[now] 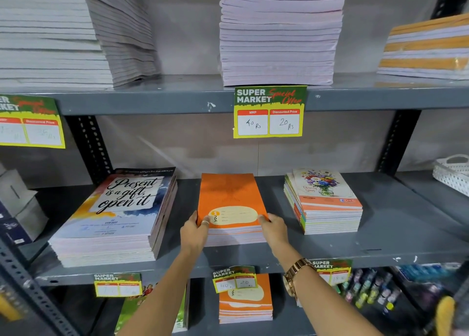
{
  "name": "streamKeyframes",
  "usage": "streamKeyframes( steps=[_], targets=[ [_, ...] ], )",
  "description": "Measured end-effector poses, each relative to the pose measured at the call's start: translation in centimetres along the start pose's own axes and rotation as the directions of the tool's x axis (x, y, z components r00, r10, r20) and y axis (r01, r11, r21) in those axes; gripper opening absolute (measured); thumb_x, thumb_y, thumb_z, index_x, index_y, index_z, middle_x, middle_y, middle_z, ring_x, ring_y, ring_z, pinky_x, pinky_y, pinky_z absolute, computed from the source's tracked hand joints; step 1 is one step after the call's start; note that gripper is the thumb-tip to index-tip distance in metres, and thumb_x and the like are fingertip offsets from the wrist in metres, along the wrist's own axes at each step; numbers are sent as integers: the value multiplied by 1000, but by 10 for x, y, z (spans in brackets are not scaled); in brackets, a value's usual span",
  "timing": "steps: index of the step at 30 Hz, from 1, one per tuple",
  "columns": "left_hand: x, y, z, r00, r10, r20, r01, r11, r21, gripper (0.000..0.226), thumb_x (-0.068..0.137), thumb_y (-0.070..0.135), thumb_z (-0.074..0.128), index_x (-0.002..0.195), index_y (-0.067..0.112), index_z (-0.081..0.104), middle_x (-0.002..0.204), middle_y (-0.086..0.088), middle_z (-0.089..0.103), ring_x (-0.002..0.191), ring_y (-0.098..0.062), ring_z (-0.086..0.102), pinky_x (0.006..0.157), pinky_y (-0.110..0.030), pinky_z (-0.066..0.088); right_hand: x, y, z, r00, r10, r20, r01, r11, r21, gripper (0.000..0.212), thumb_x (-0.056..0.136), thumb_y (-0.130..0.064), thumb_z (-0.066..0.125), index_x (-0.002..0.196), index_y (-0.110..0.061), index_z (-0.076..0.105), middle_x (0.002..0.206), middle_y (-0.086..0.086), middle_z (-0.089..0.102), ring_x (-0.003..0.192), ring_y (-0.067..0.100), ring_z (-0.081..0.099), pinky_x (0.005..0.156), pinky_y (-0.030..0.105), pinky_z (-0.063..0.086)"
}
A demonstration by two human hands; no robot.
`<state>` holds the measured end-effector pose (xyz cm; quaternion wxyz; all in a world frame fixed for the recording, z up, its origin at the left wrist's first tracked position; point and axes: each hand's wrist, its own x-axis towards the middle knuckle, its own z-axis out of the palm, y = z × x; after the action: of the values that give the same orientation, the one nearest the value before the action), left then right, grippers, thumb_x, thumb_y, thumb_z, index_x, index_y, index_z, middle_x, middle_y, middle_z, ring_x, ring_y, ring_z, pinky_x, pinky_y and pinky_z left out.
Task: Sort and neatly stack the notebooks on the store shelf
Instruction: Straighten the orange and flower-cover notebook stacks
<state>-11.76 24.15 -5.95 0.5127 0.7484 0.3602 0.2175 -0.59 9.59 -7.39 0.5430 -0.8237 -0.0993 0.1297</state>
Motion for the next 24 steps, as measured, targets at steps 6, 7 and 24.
streamKeyframes(
  steps=[6, 7, 24],
  targets=[
    [-2, -1, 0, 1000, 26, 14, -26, 1000, 18, 39, 96, 26, 48, 129, 6, 48, 126, -16, 61, 115, -33, 57, 102, -45, 44, -3, 1, 1, 999, -28, -31, 28, 1000, 2, 29, 98, -26, 45, 101, -4, 65, 87, 4, 60, 78, 16, 53, 74, 28, 43],
    [-2, -1, 0, 1000, 26, 14, -27, 999, 21, 39, 96, 26, 47, 129, 6, 48, 126, -16, 60, 115, -33, 57, 102, -45, 43, -3, 1, 1, 999, -30, -32, 30, 1000, -6, 30, 98, -26, 45, 102, -4, 64, 87, 4, 60, 78, 16, 53, 74, 28, 43],
    [-2, -1, 11, 954, 300, -15, -241, 794, 559, 55, 100, 32, 30, 147, 11, 13, 159, -8, 11, 147, -25, 9, 120, -41, 4, -18, 0, -4, 952, -250, -175, 153, 887, -437, 48, 100, -37, 33, 141, -14, 38, 146, 8, 46, 131, 27, 48, 97, 37, 49]
  ],
)
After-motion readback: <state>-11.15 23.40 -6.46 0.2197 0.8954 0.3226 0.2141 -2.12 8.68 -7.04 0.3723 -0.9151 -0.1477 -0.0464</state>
